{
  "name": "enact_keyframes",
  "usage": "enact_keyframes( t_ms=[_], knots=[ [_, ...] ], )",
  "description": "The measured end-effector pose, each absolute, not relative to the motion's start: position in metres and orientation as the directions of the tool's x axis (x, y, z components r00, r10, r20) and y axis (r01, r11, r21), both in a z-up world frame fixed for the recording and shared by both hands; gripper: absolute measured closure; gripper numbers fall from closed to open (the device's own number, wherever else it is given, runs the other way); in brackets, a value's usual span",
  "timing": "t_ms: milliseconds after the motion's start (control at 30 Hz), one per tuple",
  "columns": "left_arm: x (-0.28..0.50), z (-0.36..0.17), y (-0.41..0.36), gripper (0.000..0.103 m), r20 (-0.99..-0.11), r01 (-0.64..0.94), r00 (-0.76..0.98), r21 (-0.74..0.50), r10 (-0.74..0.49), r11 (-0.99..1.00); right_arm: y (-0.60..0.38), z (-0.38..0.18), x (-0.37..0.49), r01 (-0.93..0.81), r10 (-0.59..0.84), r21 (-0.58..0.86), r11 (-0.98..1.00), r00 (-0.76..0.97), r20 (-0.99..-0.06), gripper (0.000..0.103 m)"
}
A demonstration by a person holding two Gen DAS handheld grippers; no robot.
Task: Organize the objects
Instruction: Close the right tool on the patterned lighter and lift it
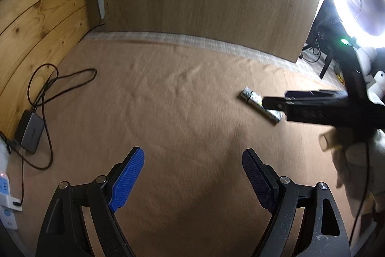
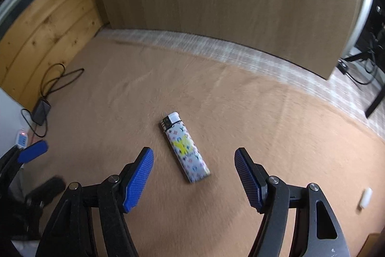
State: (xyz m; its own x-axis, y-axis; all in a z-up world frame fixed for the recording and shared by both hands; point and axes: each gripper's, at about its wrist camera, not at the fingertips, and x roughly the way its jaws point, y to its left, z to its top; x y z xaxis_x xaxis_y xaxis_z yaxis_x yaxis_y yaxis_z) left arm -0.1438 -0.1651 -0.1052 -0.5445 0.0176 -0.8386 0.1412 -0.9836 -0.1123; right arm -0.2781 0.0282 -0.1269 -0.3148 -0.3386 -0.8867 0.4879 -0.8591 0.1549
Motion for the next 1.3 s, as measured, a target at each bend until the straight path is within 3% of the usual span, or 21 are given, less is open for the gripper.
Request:
enact_keyframes(
  t_ms=[467, 733, 933, 1300],
  knots=[
    [-0.127, -0.099, -0.170, 0.017, -0.836, 0.143, -0.548, -0.126, 0.027, -0.982, -0.003, -0.155, -0.289, 0.527, -0.205, 0.002, -0.850, -0.327, -0.923, 0.044],
    [-0.123, -0.093, -0.167, 0.017, -0.830, 0.145, -0.557, -0.125, 0.024, -0.982, -0.006, -0.151, -0.282, 0.550, -0.217, 0.010, -0.835, -0.313, -0.924, 0.069],
    [-0.119, -0.089, -0.163, 0.017, -0.828, 0.145, -0.560, -0.125, 0.023, -0.982, 0.001, -0.149, -0.275, 0.549, -0.236, 0.029, -0.836, -0.311, -0.921, 0.079],
    [-0.114, -0.089, -0.145, 0.017, -0.832, 0.134, -0.554, -0.135, 0.039, -0.982, 0.036, -0.147, -0.251, 0.487, -0.286, 0.113, -0.866, -0.299, -0.910, 0.082]
  ],
)
